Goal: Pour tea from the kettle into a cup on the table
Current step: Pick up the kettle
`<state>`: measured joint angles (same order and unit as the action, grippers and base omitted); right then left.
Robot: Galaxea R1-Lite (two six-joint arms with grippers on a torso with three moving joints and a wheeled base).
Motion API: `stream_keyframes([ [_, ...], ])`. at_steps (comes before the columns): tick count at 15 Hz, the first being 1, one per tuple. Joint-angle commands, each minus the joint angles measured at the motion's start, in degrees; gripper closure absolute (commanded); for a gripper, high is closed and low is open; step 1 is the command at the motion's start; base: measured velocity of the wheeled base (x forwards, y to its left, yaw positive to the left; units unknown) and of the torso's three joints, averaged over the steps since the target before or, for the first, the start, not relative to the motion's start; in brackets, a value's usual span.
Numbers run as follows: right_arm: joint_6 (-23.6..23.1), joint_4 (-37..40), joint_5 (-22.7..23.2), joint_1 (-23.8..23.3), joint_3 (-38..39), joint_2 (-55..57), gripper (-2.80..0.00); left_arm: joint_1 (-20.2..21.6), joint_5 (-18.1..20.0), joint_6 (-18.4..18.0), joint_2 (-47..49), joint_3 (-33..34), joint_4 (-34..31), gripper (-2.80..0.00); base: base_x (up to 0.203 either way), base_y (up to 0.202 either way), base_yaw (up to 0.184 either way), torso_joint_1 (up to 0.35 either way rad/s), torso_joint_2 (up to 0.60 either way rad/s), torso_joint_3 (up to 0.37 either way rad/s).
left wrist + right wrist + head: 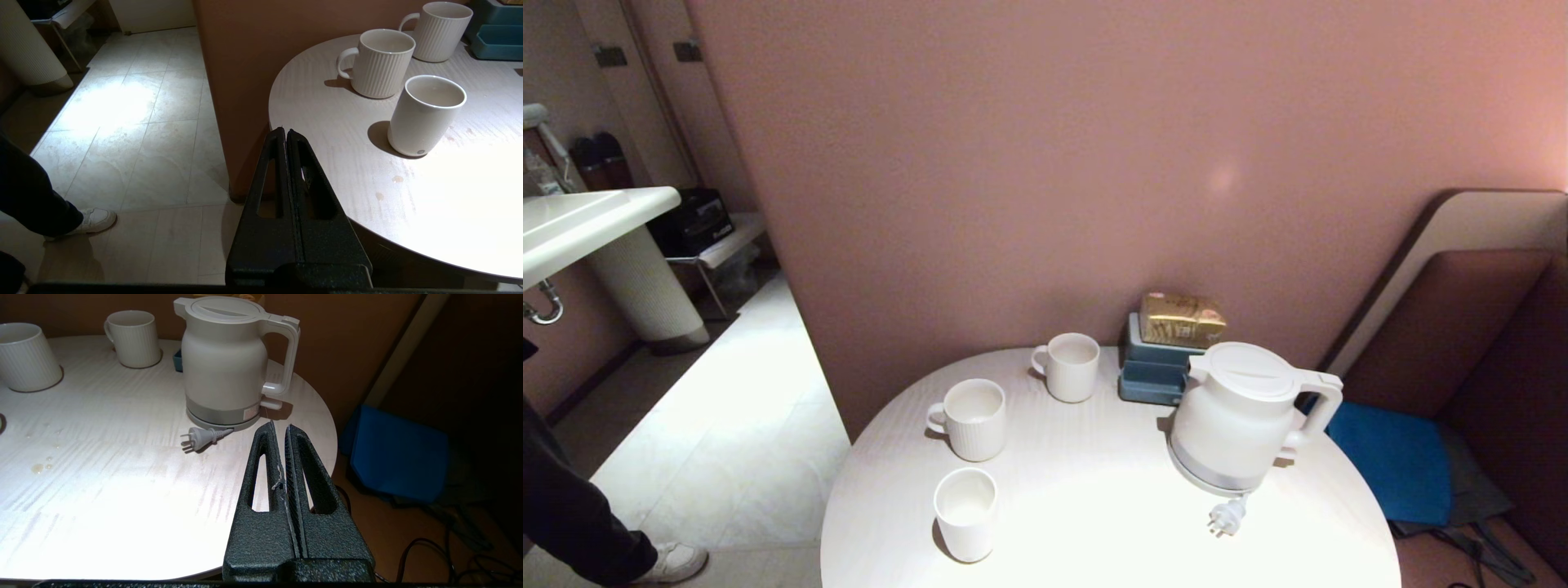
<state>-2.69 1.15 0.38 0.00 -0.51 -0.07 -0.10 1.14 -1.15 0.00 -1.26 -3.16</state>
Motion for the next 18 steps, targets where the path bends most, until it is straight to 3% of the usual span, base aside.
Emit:
stream_keyframes([
  [1,0.1,0.0,0.0,0.0,0.0,0.1,0.00,0.0,0.0,0.0,0.1,0.0,0.0,0.00,0.000,0.000,0.000,0.000,0.00,0.000],
  [18,1.1,-1.1,-0.2,0.0,0.3,0.1,0.00,0.0,0.0,0.0,0.1,0.0,0.0,0.00,0.000,0.000,0.000,0.000,0.00,0.000],
])
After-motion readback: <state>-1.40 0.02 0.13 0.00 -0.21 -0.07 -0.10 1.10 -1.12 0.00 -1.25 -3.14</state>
